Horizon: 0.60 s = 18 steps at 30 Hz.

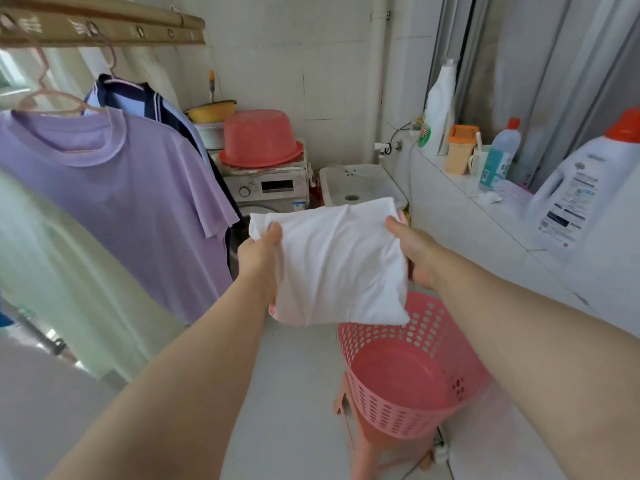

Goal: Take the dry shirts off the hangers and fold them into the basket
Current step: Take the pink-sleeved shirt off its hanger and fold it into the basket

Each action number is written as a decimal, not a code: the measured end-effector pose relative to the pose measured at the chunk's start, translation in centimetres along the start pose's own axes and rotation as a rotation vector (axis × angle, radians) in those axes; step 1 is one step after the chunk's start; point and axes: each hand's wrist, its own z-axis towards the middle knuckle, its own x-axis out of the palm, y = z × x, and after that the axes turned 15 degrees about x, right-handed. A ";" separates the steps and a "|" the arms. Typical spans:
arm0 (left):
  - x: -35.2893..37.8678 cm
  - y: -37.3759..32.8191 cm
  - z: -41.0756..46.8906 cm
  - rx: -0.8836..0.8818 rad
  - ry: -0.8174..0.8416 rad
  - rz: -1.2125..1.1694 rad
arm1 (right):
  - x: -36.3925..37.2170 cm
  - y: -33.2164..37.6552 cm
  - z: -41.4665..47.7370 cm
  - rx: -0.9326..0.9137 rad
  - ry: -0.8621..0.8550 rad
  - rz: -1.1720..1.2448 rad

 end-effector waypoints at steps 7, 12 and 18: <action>1.1 1.7 2.4 -0.121 0.020 0.052 | -2.1 -1.5 1.1 0.127 0.116 -0.044; 2.9 3.8 2.6 -0.313 0.453 0.053 | -4.3 -2.1 3.9 0.083 -0.064 0.038; 7.4 8.2 4.5 -0.207 0.296 0.145 | -9.1 -3.8 9.3 0.141 -0.050 -0.160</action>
